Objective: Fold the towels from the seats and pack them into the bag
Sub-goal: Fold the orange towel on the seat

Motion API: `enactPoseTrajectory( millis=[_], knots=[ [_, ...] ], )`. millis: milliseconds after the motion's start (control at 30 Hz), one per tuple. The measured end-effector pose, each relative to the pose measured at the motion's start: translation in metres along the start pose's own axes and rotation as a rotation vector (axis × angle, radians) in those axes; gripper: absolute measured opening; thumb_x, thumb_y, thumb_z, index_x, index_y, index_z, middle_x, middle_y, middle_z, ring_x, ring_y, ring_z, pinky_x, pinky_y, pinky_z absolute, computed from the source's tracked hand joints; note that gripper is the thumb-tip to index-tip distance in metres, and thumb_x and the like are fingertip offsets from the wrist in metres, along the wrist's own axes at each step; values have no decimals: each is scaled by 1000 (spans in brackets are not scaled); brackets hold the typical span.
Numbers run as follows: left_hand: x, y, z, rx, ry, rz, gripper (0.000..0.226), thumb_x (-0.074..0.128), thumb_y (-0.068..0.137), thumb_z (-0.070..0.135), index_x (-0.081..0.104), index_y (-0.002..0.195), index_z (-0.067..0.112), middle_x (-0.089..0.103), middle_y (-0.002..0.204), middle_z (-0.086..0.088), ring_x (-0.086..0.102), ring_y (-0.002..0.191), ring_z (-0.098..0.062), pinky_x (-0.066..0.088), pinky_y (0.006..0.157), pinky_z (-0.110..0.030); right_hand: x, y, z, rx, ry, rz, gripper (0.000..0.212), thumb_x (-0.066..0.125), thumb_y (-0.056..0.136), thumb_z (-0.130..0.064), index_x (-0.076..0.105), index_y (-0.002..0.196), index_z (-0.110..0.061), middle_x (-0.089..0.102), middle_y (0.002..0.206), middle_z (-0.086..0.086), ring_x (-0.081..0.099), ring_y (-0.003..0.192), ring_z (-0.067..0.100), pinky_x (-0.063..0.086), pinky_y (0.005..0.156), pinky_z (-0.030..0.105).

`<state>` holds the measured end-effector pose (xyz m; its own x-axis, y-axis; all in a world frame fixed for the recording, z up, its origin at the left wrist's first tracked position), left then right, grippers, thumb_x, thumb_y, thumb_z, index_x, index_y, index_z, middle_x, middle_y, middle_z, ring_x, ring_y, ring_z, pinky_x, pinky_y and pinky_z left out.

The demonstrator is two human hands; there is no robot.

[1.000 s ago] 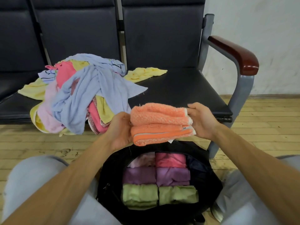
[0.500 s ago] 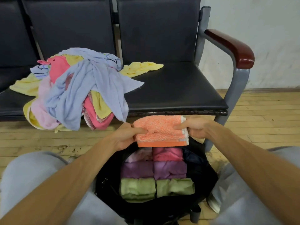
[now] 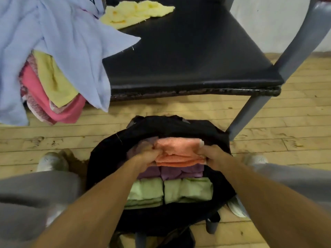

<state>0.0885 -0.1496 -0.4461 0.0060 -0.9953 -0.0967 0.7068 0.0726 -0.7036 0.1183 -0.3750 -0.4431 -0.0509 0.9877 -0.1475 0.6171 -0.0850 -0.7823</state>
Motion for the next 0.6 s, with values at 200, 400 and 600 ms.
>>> enactPoseTrajectory(
  millis=[200, 400, 600],
  knots=[
    [16, 53, -7, 30, 68, 43, 37, 57, 91, 6, 54, 128, 10, 62, 114, -10, 61, 104, -25, 54, 89, -44, -8, 59, 11, 15, 158, 198, 19, 63, 83, 8, 50, 76, -4, 48, 69, 10, 47, 55, 19, 37, 41, 26],
    [21, 100, 4, 131, 328, 197, 45, 68, 87, 19, 58, 129, 6, 63, 124, -12, 60, 111, -31, 50, 95, -41, -4, 98, 15, -82, 239, 318, 37, 78, 75, -5, 64, 109, -2, 68, 103, 14, 66, 91, 32, 58, 82, 50],
    [22, 106, -12, 210, 427, 245, 55, 68, 89, 20, 49, 137, 0, 56, 133, -19, 54, 120, -34, 42, 97, -35, 1, 92, 20, -152, -97, 385, 35, 74, 85, -19, 68, 115, -3, 67, 116, 15, 60, 112, 35, 47, 99, 42]
  ],
)
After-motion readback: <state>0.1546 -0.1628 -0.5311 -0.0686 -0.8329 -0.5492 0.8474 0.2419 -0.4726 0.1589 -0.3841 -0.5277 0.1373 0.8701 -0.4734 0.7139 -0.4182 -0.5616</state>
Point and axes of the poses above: each hand's wrist, its own y-axis towards the middle knuckle, its own x-axis out of the palm, z = x × y, the point moved 3 cm from there along y, towards the middle knuckle
